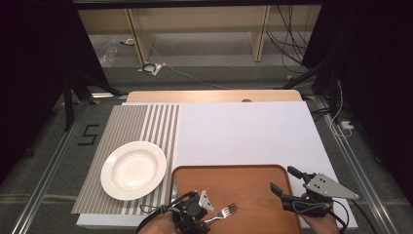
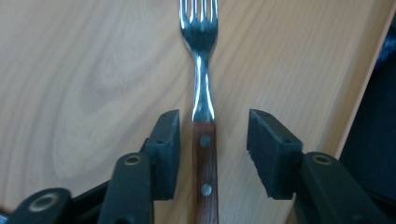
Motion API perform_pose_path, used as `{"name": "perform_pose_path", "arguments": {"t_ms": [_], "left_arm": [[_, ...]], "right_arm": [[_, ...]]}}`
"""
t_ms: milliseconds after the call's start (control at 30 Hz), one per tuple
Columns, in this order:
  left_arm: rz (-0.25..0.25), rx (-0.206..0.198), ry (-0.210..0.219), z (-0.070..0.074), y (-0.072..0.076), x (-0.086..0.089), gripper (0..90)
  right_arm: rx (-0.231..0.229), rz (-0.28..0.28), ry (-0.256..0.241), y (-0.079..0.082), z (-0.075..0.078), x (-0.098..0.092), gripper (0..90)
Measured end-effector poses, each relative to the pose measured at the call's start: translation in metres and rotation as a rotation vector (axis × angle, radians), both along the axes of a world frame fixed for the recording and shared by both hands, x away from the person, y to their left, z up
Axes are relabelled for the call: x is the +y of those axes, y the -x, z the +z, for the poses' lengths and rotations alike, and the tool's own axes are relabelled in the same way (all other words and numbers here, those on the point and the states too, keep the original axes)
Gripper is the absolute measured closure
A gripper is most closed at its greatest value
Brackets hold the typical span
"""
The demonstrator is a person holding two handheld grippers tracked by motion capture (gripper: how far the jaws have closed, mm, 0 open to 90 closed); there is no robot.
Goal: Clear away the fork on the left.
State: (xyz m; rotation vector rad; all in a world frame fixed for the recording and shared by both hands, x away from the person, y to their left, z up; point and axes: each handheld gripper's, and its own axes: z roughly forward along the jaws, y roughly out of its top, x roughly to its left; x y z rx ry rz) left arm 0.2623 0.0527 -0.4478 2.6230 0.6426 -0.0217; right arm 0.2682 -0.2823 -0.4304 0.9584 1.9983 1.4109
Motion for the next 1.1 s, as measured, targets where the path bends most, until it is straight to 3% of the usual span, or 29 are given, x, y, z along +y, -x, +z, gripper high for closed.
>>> {"name": "perform_pose_path", "arguments": {"t_ms": [133, 367, 667, 1100], "left_arm": [[-0.011, -0.031, 0.022, 0.002, 0.003, -0.002, 54.1], [-0.033, -0.071, 0.049, 0.003, 0.008, -0.007, 73.1], [-0.051, -0.075, 0.044, -0.006, 0.013, -0.015, 88.2], [-0.061, -0.060, 0.021, -0.017, 0.012, -0.018, 89.4]], "right_arm": [[0.002, 0.000, 0.000, 0.000, 0.000, 0.000, 22.1], [0.002, 0.000, 0.001, 0.000, 0.000, 0.000, 22.1], [0.002, 0.001, 0.000, 0.000, 0.000, 0.000, 22.0], [0.000, 0.004, -0.003, 0.000, 0.000, 0.001, 22.1]]}}
